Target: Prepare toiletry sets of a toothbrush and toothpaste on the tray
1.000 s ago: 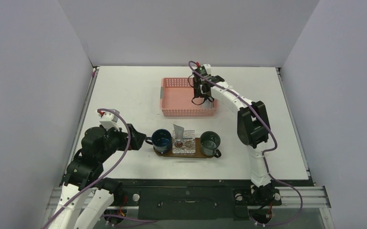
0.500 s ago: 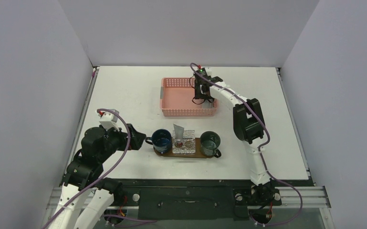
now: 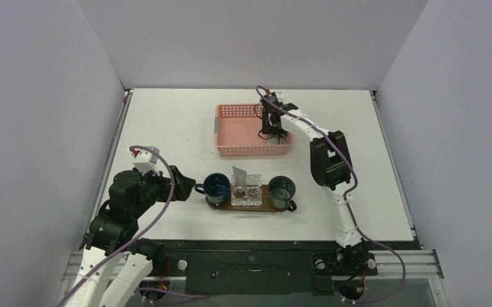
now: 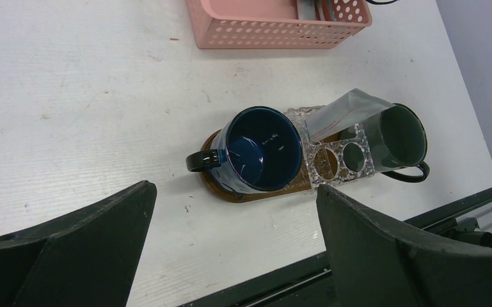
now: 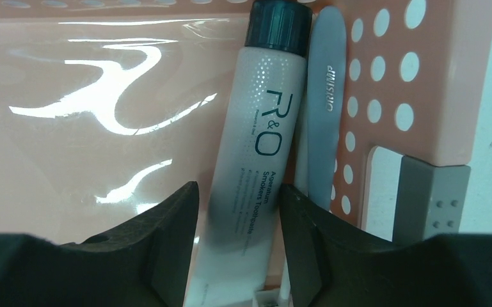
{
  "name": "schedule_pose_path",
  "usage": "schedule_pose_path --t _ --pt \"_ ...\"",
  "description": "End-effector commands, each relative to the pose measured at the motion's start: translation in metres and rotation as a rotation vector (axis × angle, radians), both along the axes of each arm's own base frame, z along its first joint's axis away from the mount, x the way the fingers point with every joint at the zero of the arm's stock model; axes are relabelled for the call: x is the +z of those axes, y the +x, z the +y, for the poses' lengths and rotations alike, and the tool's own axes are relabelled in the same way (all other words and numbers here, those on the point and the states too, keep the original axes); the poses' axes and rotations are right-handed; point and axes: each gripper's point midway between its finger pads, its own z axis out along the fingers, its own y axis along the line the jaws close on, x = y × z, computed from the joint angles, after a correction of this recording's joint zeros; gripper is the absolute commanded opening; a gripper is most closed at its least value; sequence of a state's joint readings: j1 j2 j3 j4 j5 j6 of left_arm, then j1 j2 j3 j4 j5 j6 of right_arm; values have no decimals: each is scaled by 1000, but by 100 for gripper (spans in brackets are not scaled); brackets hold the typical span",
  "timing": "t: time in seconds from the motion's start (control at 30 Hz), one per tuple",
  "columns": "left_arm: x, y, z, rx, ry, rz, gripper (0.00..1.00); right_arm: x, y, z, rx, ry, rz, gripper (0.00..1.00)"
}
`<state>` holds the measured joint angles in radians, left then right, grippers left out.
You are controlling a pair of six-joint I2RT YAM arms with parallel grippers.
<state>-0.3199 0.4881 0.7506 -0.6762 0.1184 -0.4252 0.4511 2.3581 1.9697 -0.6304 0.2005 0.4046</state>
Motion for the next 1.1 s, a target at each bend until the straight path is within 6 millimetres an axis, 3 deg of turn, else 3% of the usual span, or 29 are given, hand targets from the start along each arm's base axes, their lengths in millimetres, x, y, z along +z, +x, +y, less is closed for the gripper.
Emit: schedule_pose_path --t 0.0,0.17,0.4,0.5,0.8,1.07 --pt "11 5 -1 4 -14 -43 96 -10 5 11 23 53 14 42" --pt "11 5 -1 4 -14 -41 96 -15 3 14 36 64 28 34" --pt "10 5 -2 3 -13 -37 96 -6 2 19 50 94 14 20" --pt "9 6 -2 4 -12 -32 96 9 2 23 58 123 -13 16" --pt "8 7 -2 2 -11 -27 96 79 3 30 76 223 -159 15" --pt "7 8 -2 2 -10 -20 96 122 -1 28 96 252 -258 12"
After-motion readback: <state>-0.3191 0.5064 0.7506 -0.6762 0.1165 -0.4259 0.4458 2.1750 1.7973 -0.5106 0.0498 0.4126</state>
